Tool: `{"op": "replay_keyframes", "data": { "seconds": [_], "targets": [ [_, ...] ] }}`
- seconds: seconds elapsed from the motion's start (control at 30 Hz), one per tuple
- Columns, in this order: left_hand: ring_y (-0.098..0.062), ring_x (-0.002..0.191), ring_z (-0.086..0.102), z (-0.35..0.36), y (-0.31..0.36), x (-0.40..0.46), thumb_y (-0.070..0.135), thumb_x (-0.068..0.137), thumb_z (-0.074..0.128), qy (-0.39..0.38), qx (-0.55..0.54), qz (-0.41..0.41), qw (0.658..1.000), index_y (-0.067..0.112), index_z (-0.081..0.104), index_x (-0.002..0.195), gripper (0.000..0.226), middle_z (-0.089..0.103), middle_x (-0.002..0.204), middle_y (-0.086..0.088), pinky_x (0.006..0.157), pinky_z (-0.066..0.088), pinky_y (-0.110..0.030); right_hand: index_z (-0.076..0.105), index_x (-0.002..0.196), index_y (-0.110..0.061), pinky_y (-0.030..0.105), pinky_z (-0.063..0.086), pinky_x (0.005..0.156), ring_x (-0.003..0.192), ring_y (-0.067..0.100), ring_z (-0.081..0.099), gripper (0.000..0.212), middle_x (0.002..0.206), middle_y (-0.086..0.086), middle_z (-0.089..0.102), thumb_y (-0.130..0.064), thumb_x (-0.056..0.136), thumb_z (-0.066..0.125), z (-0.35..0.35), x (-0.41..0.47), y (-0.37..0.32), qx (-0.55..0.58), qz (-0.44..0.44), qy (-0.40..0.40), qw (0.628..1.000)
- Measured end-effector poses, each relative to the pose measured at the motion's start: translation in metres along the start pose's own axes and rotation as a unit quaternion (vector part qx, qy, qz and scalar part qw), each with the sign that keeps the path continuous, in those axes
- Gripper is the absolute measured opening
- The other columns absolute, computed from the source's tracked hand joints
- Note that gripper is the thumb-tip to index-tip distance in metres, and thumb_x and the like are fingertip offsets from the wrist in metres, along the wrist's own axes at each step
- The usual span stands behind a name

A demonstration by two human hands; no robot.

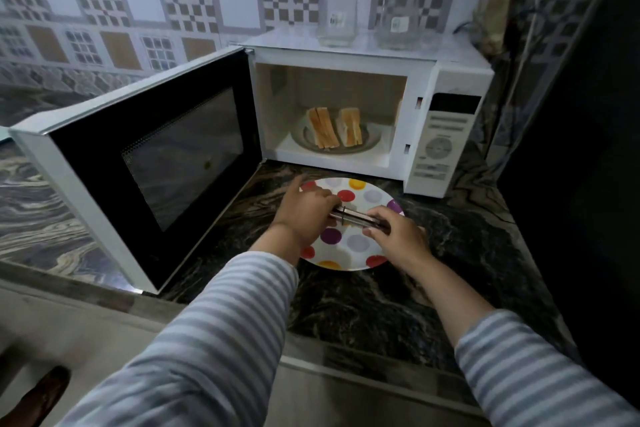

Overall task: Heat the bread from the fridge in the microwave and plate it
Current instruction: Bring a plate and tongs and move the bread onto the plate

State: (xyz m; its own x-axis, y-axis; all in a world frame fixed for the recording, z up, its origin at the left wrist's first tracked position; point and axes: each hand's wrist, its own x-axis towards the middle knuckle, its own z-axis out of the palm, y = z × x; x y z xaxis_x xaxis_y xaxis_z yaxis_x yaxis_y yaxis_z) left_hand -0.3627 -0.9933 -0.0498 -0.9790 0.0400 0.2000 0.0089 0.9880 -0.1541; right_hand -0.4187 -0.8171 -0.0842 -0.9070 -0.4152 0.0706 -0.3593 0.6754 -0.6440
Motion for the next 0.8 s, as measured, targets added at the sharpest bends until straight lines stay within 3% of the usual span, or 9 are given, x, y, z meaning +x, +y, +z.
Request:
{"op": "replay_keyframes", "data": {
  "seconds": [0.1,0.23,0.33,0.47,0.53,0.63,0.7,0.8],
  "targets": [
    [-0.016,0.111,0.058,-0.004,0.014,0.008,0.031,0.092,0.055,0.007,-0.001,0.026,1.0,0.031,0.061,0.116,0.025,0.066,0.111,0.009,0.108,0.022,-0.035,0.062,0.113,-0.028,0.043,0.045,0.1,0.11,0.019,0.06,0.026,0.114,-0.007,0.066,-0.028,0.087,0.068,0.002,-0.004,0.012,0.057,0.007,0.0,0.998],
    [-0.015,0.098,0.063,-0.002,0.019,0.015,0.028,0.085,0.065,-0.016,-0.011,0.012,1.0,0.032,0.067,0.107,0.023,0.071,0.099,0.01,0.1,0.037,-0.033,0.056,0.121,-0.036,0.036,0.038,0.104,0.114,0.015,0.058,0.036,0.117,-0.011,0.065,-0.034,0.087,0.067,-0.002,-0.007,0.017,0.009,0.001,0.004,1.0],
    [-0.017,0.093,0.063,0.002,0.02,0.012,0.027,0.084,0.065,-0.003,-0.027,-0.003,1.0,0.033,0.068,0.106,0.023,0.072,0.095,0.01,0.096,0.038,-0.032,0.049,0.129,-0.041,0.034,0.03,0.102,0.117,0.012,0.054,0.048,0.122,-0.014,0.062,-0.047,0.084,0.065,-0.008,-0.007,0.009,-0.06,-0.033,0.001,0.998],
    [-0.019,0.096,0.06,0.003,0.018,0.004,0.028,0.088,0.061,0.019,-0.06,-0.007,0.998,0.029,0.067,0.113,0.026,0.071,0.103,0.007,0.078,0.028,-0.024,0.062,0.109,-0.033,0.045,0.022,0.107,0.115,0.016,0.052,0.029,0.113,-0.011,0.063,-0.052,0.088,0.057,-0.011,-0.004,0.003,-0.161,-0.065,0.006,0.985],
    [-0.019,0.098,0.058,0.005,0.014,-0.001,0.031,0.089,0.06,0.019,-0.066,-0.006,0.998,0.03,0.065,0.117,0.028,0.07,0.108,0.006,0.083,0.027,-0.025,0.063,0.1,-0.03,0.05,0.011,0.114,0.114,0.016,0.053,0.025,0.106,-0.01,0.064,-0.051,0.089,0.054,-0.015,-0.006,0.005,-0.202,-0.069,-0.01,0.977],
    [-0.02,0.103,0.056,0.013,0.007,-0.007,0.038,0.089,0.061,0.009,-0.101,-0.022,0.995,0.033,0.063,0.121,0.033,0.069,0.112,0.007,0.093,0.026,-0.025,0.06,0.114,-0.03,0.053,0.004,0.117,0.12,0.017,0.049,0.032,0.118,-0.01,0.061,-0.05,0.09,0.052,-0.019,-0.008,0.011,-0.256,-0.078,-0.033,0.963],
    [-0.021,0.104,0.054,0.017,0.006,-0.008,0.04,0.088,0.062,0.008,-0.121,-0.026,0.992,0.034,0.063,0.12,0.033,0.069,0.112,0.007,0.092,0.025,-0.025,0.054,0.128,-0.029,0.047,0.016,0.116,0.123,0.018,0.049,0.042,0.127,-0.008,0.058,-0.048,0.09,0.054,-0.017,-0.008,0.008,-0.242,-0.102,-0.044,0.964],
    [-0.021,0.099,0.054,0.02,0.008,-0.01,0.038,0.085,0.065,0.008,-0.138,-0.022,0.99,0.034,0.064,0.117,0.032,0.07,0.109,0.006,0.082,0.021,-0.021,0.058,0.122,-0.026,0.035,0.046,0.087,0.106,0.023,0.059,0.032,0.114,-0.001,0.064,-0.036,0.092,0.056,-0.009,-0.006,-0.005,-0.174,-0.129,-0.08,0.973]
  ]
}}
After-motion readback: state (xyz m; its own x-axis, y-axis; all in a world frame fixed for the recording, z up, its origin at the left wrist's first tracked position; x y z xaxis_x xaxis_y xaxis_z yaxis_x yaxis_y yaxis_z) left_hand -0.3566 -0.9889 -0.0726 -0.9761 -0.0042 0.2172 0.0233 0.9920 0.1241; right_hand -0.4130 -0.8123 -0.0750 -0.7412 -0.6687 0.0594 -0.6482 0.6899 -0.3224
